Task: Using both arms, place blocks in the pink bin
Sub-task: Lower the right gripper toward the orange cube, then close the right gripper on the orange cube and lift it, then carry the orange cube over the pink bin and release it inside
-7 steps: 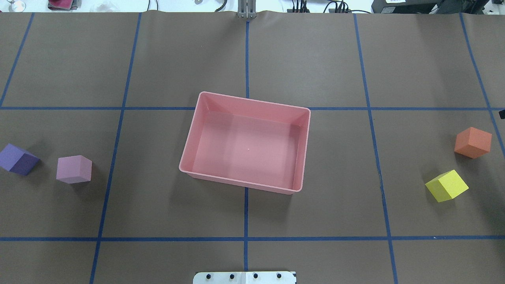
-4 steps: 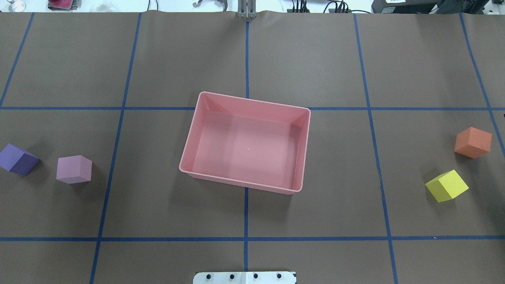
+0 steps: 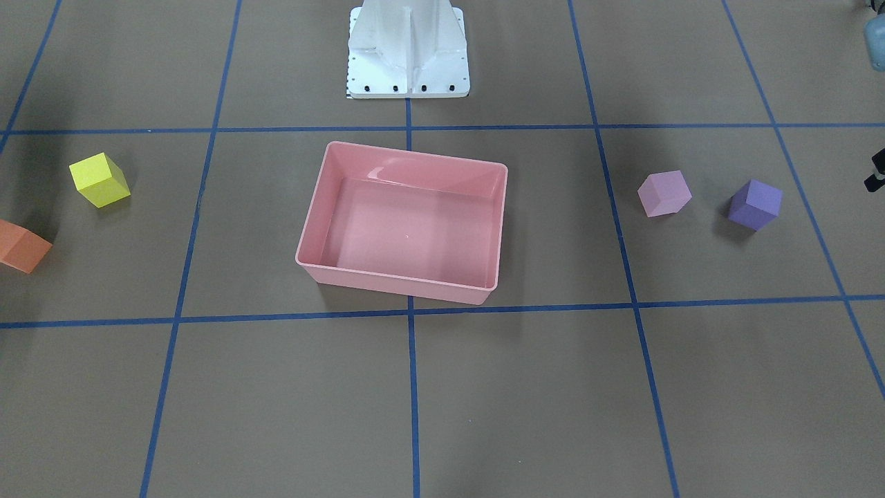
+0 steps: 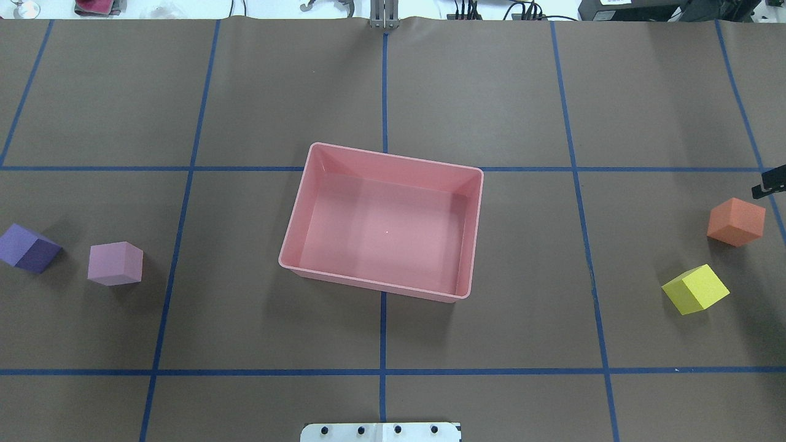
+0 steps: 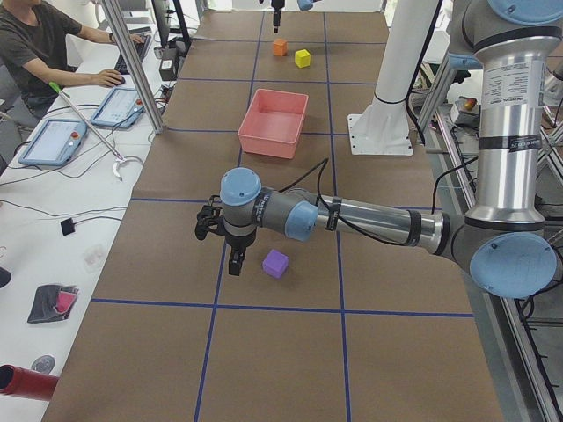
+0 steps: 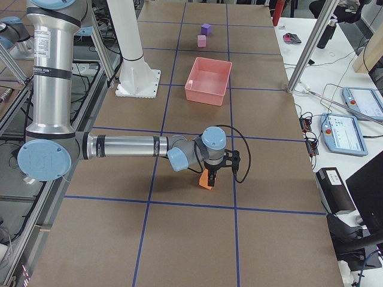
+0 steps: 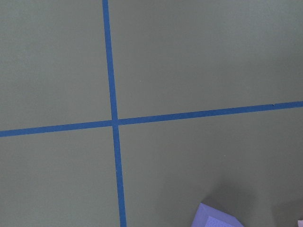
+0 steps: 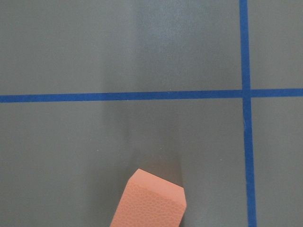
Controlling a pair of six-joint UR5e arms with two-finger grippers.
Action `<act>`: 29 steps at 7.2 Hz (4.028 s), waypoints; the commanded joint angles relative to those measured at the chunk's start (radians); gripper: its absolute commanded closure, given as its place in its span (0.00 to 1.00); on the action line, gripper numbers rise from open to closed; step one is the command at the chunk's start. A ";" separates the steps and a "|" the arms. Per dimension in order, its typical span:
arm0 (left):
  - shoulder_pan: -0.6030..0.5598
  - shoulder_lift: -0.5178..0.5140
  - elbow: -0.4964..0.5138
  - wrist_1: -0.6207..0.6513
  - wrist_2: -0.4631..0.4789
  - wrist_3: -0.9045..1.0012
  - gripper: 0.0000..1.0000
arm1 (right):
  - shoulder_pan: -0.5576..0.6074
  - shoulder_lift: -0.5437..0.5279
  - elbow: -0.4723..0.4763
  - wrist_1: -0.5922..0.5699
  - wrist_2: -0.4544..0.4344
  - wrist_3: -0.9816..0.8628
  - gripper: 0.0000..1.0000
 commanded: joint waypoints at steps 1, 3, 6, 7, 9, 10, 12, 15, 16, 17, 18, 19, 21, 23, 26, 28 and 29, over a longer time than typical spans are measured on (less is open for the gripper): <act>0.000 0.000 -0.001 -0.002 0.001 0.001 0.00 | -0.069 -0.019 -0.007 0.012 -0.078 0.068 0.01; 0.000 0.000 0.000 -0.002 0.001 0.003 0.00 | -0.089 -0.032 -0.008 0.012 -0.088 0.105 0.01; 0.000 0.000 0.002 -0.001 0.004 0.004 0.00 | -0.145 -0.021 -0.017 0.018 -0.103 0.230 0.01; 0.000 0.000 0.002 -0.002 0.004 0.004 0.00 | -0.145 -0.030 -0.018 0.018 -0.127 0.228 0.01; 0.000 0.000 0.000 -0.002 0.004 0.003 0.00 | -0.148 -0.028 -0.027 0.018 -0.126 0.236 0.01; 0.000 0.000 0.000 -0.002 0.004 0.007 0.00 | -0.149 -0.013 -0.041 0.017 -0.125 0.239 0.01; 0.000 0.000 0.000 -0.002 0.006 0.007 0.00 | -0.151 -0.001 -0.093 0.064 -0.123 0.240 0.02; 0.020 -0.008 -0.004 -0.002 0.004 0.000 0.00 | -0.152 0.034 -0.084 0.071 -0.091 0.285 1.00; 0.087 -0.014 -0.010 -0.001 0.007 -0.029 0.00 | -0.151 0.036 -0.028 0.054 -0.036 0.304 1.00; 0.147 -0.014 -0.018 -0.057 0.016 -0.148 0.00 | -0.151 0.077 0.053 -0.004 -0.017 0.391 1.00; 0.173 0.021 -0.018 -0.136 0.023 -0.166 0.01 | -0.157 0.162 0.104 -0.073 -0.002 0.473 1.00; 0.210 0.049 -0.010 -0.222 0.026 -0.163 0.01 | -0.187 0.253 0.153 -0.153 0.013 0.536 1.00; 0.283 0.109 -0.010 -0.292 0.105 -0.114 0.01 | -0.354 0.429 0.218 -0.201 -0.038 0.858 1.00; 0.287 0.123 0.000 -0.290 0.106 -0.028 0.01 | -0.489 0.589 0.229 -0.279 -0.133 1.071 1.00; 0.322 0.110 0.023 -0.287 0.099 -0.067 0.01 | -0.687 0.683 0.221 -0.399 -0.345 1.107 1.00; 0.354 0.110 0.034 -0.289 0.102 -0.089 0.01 | -0.721 0.686 0.209 -0.400 -0.371 1.107 1.00; 0.380 0.110 0.048 -0.290 0.107 -0.089 0.01 | -0.732 0.686 0.200 -0.400 -0.379 1.107 1.00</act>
